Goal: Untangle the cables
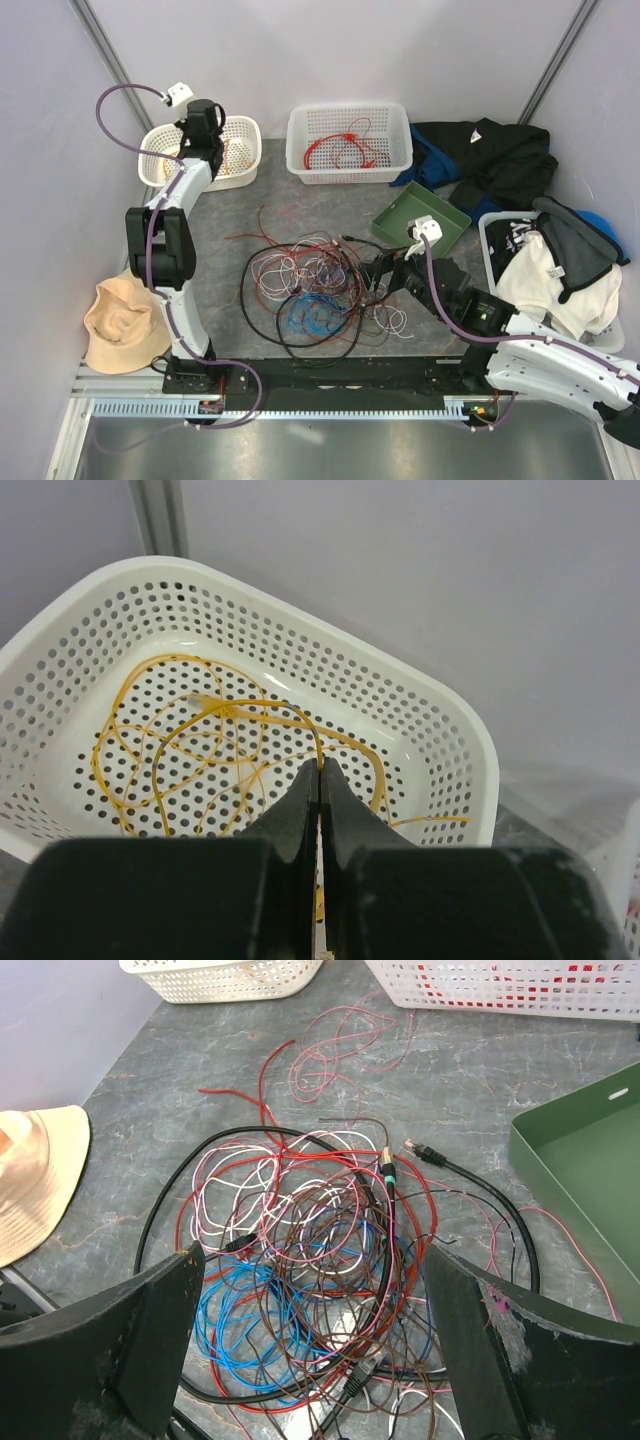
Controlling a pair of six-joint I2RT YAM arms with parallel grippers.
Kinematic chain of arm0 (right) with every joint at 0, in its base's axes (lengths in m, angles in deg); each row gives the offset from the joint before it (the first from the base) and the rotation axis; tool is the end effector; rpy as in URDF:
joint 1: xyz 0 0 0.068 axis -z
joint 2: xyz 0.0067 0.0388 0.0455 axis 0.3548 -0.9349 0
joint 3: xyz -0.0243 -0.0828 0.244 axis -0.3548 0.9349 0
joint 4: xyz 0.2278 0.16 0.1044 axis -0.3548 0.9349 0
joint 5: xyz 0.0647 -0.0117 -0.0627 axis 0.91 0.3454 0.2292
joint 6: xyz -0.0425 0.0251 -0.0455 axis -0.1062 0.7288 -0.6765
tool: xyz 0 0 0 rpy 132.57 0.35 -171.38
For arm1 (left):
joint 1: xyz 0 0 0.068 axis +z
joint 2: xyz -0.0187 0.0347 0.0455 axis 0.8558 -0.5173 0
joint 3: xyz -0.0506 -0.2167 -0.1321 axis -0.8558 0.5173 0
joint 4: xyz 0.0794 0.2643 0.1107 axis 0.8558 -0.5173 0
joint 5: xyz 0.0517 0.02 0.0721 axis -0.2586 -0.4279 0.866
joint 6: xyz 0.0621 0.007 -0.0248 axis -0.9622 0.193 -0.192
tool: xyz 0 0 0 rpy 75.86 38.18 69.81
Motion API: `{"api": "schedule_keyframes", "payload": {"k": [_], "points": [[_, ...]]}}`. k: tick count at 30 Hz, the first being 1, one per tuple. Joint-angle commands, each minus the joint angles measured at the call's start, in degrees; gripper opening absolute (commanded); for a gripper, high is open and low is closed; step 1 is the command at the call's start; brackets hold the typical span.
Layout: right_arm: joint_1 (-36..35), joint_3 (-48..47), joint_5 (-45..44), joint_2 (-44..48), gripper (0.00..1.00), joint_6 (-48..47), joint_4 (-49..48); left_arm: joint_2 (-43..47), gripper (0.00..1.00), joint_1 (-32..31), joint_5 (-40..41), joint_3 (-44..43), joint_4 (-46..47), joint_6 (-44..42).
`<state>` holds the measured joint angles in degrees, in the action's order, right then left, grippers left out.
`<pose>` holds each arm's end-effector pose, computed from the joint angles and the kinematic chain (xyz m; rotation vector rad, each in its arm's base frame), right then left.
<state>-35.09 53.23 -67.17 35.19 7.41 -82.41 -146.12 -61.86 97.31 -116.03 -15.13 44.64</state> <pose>0.1544 0.1933 0.2721 -0.2175 1.8114 0.6850 0.5258 -0.0008 0.2713 -0.6433 1.6850 0.1714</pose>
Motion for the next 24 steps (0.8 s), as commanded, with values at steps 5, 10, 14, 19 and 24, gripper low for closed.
{"api": "schedule_keyframes", "payload": {"k": [5, 10, 14, 19, 24], "points": [[-0.11, -1.60, -0.43, 0.66, 0.98, 0.87, -0.63, -0.37, 0.96, 2.91, 3.27, -3.67, -7.22, 11.56], [-0.11, -1.42, -1.13, 3.91, 0.98, 2.01, 0.95, 3.83, 1.00, 2.83, -0.26, -0.17, -7.94, 13.24], [-0.11, -2.65, -3.15, 4.80, 0.98, 1.31, 3.14, 14.00, 1.00, 1.17, -1.69, 8.52, -7.24, 16.14], [-0.11, -3.00, -6.58, 4.88, 0.98, -0.45, 3.85, 28.52, 1.00, -10.60, -2.12, 29.96, -2.49, 22.11], [-0.11, -2.30, -7.55, -1.70, 0.98, 0.42, 4.12, 36.36, 1.00, -28.87, 0.61, 40.09, -3.37, 28.09]]}}
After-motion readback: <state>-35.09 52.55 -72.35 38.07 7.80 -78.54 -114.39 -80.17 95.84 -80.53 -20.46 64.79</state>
